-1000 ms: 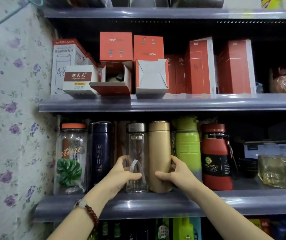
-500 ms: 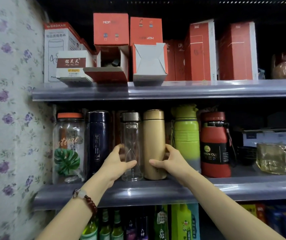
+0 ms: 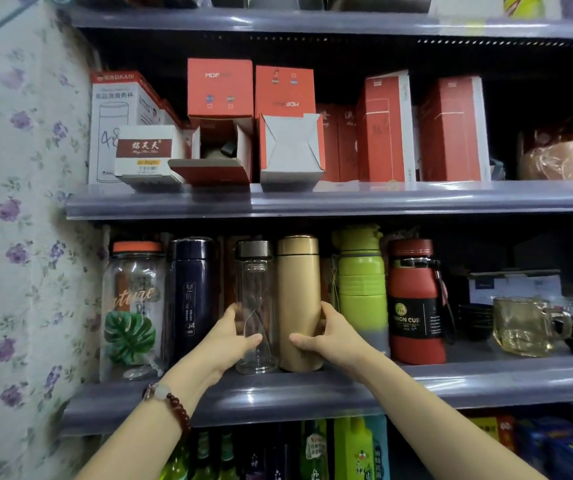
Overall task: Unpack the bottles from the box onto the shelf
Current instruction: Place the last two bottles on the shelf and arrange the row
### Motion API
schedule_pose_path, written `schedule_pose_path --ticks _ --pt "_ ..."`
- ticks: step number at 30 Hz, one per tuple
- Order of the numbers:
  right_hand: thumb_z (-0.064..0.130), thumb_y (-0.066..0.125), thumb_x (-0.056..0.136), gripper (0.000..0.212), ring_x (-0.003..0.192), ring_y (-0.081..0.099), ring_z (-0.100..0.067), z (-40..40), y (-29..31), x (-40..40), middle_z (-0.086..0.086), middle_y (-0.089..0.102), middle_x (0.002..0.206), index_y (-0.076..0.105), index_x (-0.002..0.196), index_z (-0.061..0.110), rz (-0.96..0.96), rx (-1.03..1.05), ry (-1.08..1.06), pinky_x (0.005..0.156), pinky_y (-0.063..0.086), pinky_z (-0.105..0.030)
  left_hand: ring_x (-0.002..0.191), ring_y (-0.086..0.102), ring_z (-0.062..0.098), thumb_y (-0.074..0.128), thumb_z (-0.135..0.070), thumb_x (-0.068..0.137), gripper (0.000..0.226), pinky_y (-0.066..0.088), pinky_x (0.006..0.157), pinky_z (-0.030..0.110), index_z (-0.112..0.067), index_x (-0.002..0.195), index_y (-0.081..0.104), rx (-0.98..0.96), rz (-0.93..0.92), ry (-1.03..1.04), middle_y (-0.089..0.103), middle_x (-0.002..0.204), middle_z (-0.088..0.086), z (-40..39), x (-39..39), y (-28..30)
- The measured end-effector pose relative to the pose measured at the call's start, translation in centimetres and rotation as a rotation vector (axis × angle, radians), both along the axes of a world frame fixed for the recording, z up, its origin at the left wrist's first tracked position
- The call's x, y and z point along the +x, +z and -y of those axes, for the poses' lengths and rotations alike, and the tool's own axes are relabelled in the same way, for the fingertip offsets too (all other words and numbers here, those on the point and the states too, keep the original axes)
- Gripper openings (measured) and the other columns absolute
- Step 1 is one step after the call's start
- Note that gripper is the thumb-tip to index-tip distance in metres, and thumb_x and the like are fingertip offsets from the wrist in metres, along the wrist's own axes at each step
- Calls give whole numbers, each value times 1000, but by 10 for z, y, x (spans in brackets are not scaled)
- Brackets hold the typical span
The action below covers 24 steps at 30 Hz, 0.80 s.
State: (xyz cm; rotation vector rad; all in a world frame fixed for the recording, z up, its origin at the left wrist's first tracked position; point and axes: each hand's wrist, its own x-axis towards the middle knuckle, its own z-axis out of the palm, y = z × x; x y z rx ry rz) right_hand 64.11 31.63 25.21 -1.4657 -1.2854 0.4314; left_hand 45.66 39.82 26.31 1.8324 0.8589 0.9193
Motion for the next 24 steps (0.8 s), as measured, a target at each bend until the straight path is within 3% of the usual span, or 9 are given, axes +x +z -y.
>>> schedule_pose_path --ticks 4,8,11,13,16,20,22,24 --pt "34 82 69 86 115 58 -21 7 5 -7 -1 59 128 35 139 22 23 4 3 96 53 -42 119 54 26 69 -13 81 81 41 107 48 -29 146 24 -52 2 -11 55 131 6 -9 0 0" --pt "34 78 75 79 117 55 -19 17 8 -12 -3 56 134 36 139 16 115 -26 -70 97 51 -35 112 58 24 69 -14 82 57 45 101 41 -17 133 44 42 -28 88 61 123 7 9 0 -1" --pt "35 75 79 78 120 52 -19 32 10 -12 -5 54 135 35 141 10 248 -34 -166 93 42 -23 129 46 27 69 -24 83 77 37 110 43 -16 147 28 75 35 115 46 144 9 29 -3 -1" --pt "36 74 79 82 120 55 -20 43 7 -6 -8 55 134 33 146 12 246 11 -207 97 43 -26 136 38 26 67 -20 85 77 33 111 41 -17 149 23 114 138 143 36 151 8 49 -5 -1" --pt "31 73 81 65 93 63 -9 64 4 7 -2 64 114 45 138 19 173 154 -205 83 53 -24 131 43 19 67 -10 84 60 37 106 37 -25 136 43 286 260 129 46 141 2 85 -1 2" --pt "19 69 84 36 82 62 -3 97 5 33 2 65 99 57 118 20 139 400 -313 73 51 -14 114 56 14 72 -11 80 43 46 101 34 -30 114 55 313 259 -22 60 119 -3 110 42 3" --pt "18 69 84 33 83 60 -5 110 8 56 3 63 97 56 114 19 150 516 -499 76 51 -19 113 57 17 76 -20 77 49 47 100 36 -25 121 54 288 229 -39 58 121 -1 116 73 3" --pt "22 72 81 41 90 58 -15 119 11 82 -2 60 104 53 117 16 166 530 -677 84 50 -33 110 57 18 77 -27 76 57 48 93 33 -20 125 50 280 194 -19 57 122 1 121 105 4"
